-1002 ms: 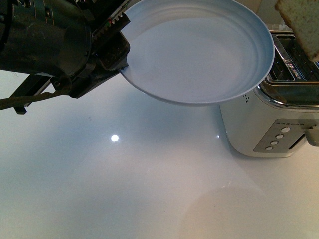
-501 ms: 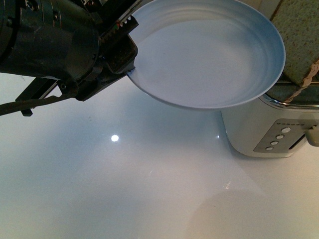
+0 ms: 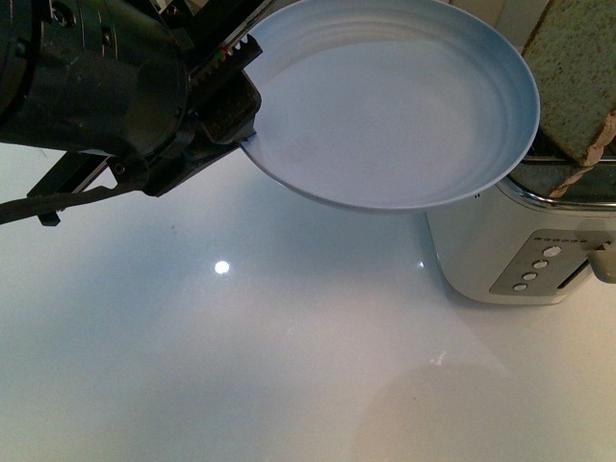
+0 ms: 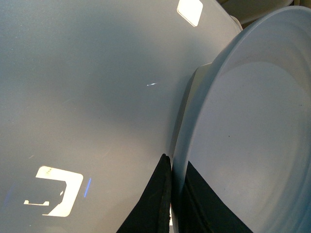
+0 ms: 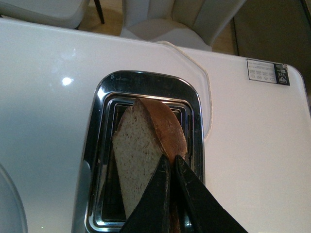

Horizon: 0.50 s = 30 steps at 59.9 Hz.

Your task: Left arm holds plate, right arm toasts bread

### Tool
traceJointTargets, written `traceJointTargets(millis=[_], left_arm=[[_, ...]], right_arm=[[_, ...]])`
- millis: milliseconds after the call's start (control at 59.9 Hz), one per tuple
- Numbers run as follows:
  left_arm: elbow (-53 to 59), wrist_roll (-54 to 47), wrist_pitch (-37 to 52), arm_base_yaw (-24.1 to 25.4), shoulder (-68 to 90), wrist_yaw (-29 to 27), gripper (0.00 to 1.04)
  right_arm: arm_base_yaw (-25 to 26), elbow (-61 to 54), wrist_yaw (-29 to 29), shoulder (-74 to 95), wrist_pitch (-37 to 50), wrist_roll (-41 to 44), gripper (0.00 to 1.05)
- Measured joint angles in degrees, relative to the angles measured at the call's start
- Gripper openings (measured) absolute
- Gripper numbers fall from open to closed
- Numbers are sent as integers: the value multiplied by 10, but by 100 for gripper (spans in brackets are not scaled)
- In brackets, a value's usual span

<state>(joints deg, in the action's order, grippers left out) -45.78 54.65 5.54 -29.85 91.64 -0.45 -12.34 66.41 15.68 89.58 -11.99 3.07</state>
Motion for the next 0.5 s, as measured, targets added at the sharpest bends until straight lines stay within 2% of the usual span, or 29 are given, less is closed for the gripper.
traceJointTargets(millis=[501], left_arm=[[0, -1, 0, -1, 4, 0, 3]], right_arm=[[4, 50, 7, 36, -21, 0, 2]])
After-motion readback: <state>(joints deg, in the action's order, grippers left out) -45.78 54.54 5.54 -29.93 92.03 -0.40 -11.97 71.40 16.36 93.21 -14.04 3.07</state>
